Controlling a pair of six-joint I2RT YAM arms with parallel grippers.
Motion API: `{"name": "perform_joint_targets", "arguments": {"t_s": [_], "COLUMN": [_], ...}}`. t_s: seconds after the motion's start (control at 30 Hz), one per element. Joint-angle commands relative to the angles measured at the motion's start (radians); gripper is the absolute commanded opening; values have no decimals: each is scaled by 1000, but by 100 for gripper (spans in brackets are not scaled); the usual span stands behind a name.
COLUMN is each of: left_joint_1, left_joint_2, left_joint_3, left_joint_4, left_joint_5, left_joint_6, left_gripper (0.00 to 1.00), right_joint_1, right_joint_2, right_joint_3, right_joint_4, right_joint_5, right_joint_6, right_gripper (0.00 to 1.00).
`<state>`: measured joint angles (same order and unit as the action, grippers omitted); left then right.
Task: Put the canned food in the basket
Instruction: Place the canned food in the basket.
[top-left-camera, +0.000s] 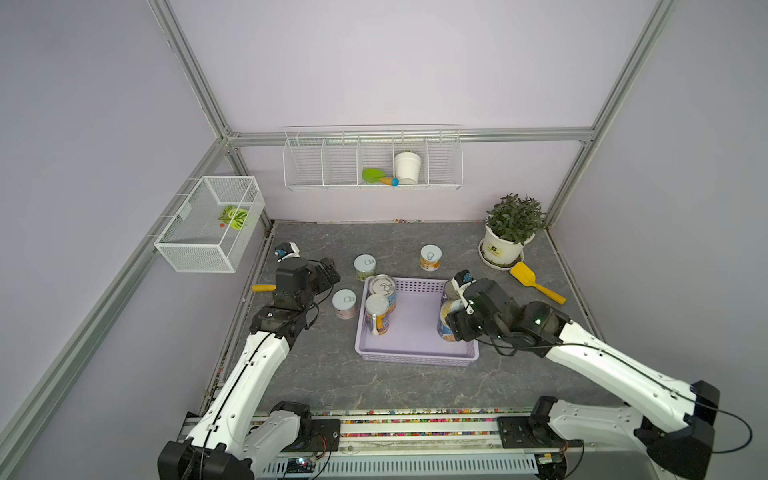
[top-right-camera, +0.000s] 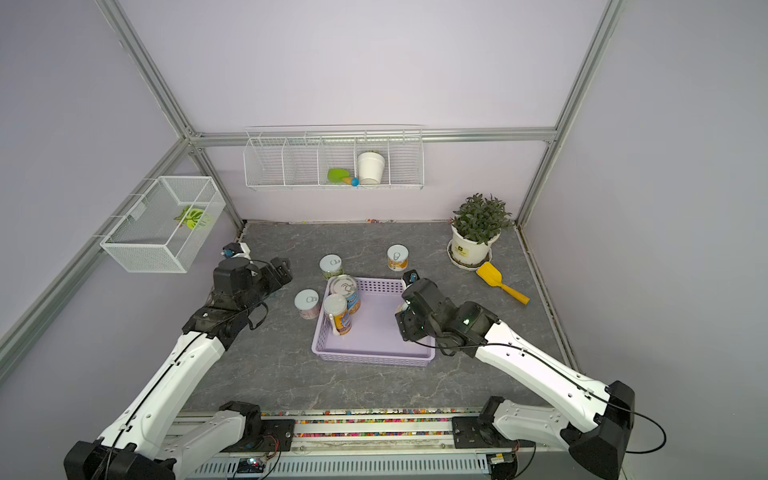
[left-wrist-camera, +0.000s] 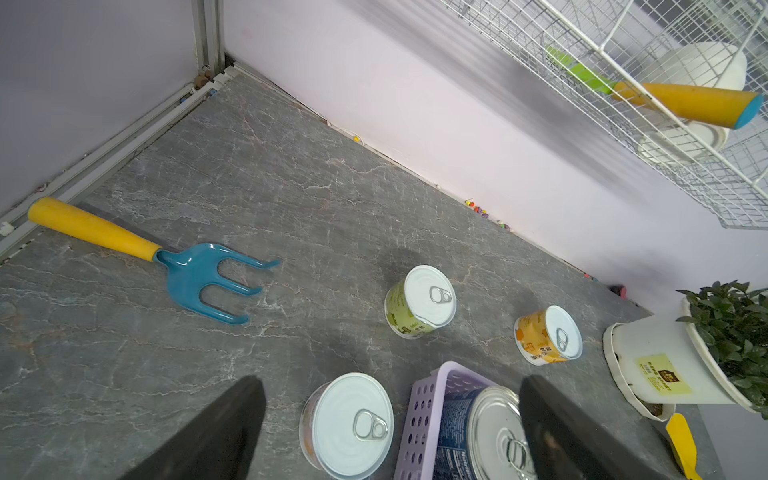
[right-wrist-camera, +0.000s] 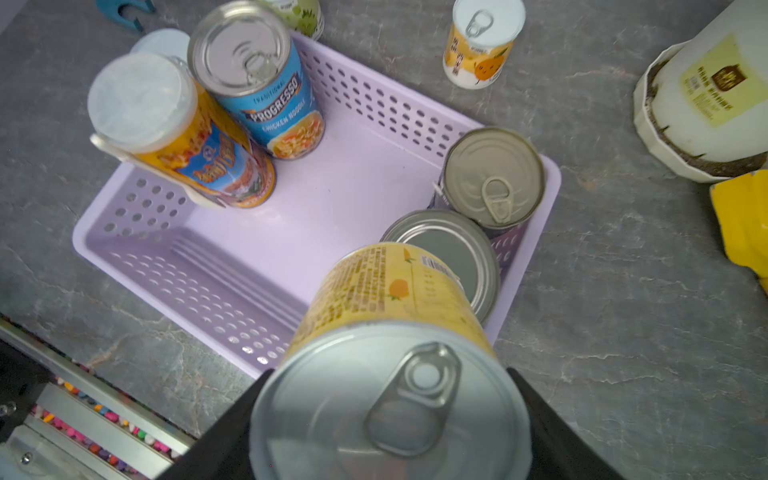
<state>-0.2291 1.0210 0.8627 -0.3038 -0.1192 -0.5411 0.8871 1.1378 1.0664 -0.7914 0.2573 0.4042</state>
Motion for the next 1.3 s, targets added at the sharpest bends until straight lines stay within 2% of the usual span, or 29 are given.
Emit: {"name": "perform_joint_targets", "arguments": {"t_s": [0.0, 0.2, 0.37, 0.87, 1.27], "left_joint_1": [6, 7, 7, 7, 7], "left_joint_2": [-16, -7, -10, 0, 22], "left_joint_3": [-8, -7, -7, -5, -4], "left_joint_4": [4, 3, 1, 5, 9], "left_joint_5": [-13, -11, -14, -10, 0], "left_joint_6": [-3, -3, -2, -3, -3], "left_gripper": [99, 99, 100, 100, 100], "right_joint_1": [39, 110, 162, 167, 164], "right_joint_2": [-23, -10, 61, 192, 263], "right_joint_3": [-7, 15, 42, 43, 17], "right_joint_4": [100, 110, 75, 45, 17], "right_joint_5": [17, -7, -13, -144, -8], "right_joint_6": [30, 18, 19, 44, 104], "right_gripper": [27, 27, 27, 27, 28]}}
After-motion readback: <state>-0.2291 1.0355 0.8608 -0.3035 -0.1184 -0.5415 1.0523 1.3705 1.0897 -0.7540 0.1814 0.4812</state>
